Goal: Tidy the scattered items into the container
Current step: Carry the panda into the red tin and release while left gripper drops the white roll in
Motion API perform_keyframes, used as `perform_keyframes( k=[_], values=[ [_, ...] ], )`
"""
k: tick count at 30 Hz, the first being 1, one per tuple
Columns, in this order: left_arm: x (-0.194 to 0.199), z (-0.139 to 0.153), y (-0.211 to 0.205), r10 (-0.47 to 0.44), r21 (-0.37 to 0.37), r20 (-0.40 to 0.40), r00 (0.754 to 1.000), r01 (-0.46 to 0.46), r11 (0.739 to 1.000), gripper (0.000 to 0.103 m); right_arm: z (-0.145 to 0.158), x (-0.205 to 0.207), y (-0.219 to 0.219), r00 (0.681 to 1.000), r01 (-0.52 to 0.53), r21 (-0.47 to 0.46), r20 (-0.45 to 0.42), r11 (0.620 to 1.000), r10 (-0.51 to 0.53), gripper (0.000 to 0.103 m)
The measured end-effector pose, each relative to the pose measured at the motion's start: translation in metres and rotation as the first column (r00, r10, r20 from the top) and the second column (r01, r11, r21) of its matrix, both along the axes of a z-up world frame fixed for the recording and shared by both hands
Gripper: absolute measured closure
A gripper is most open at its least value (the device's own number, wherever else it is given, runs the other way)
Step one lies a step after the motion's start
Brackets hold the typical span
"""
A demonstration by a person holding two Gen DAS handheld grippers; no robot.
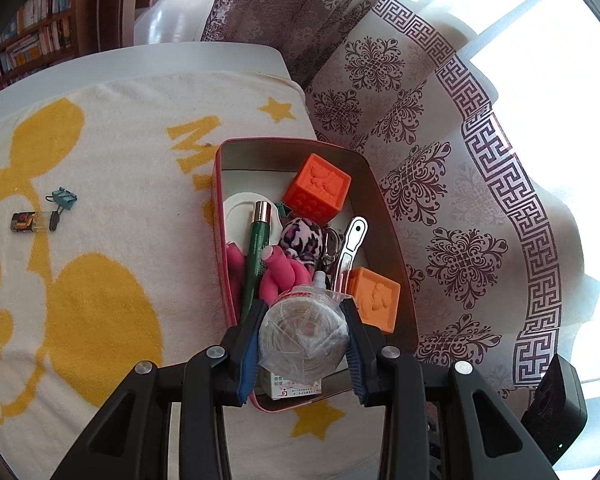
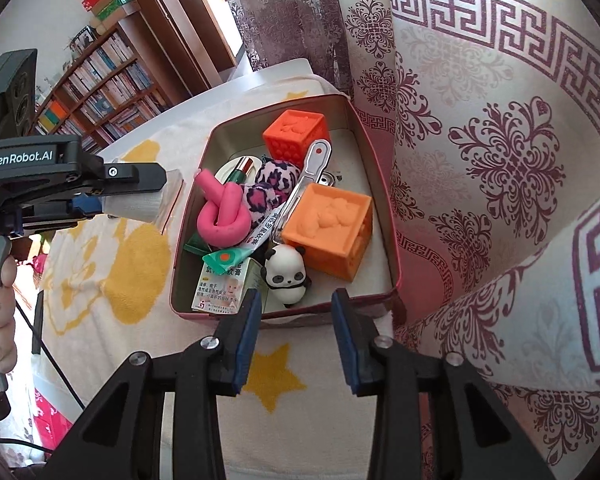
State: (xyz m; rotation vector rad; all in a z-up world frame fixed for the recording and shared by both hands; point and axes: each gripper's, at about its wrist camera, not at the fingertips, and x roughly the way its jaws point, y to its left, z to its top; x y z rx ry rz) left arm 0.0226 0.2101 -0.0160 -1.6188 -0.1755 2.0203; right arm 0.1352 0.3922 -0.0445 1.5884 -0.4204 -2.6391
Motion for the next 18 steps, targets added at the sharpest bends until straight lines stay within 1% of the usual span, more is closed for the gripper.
perform_keyframes(
  k=[7, 9, 11, 18],
  values=[
    [-0.003, 0.005, 0.039, -0.051, 0.016, -0.018, 0.999, 0.051, 0.999, 0.065, -0.003, 0.008, 0.005, 1.0, -0.013, 0.011, 0.011, 1.0, 0.013, 0.063],
    [-0.006, 0.004, 0.045, -0.052, 0.02, -0.007, 0.999, 0.052, 0.998, 0.057, -0.002, 0.008, 0.007, 1.0, -0.014, 0.011, 0.009, 1.0, 0.014, 0.063],
    [-0.008, 0.003, 0.046, -0.041, 0.022, 0.004, 0.999, 0.04, 0.999, 0.055, -0.002, 0.008, 0.007, 1.0, -0.02, 0.011, 0.008, 1.0, 0.02, 0.063],
    [-0.013, -0.002, 0.028, 0.024, 0.008, 0.022, 0.999, -0.025, 1.0, 0.054, -0.002, 0.005, 0.002, 0.999, -0.049, 0.006, 0.009, 0.999, 0.049, 0.063]
  ],
)
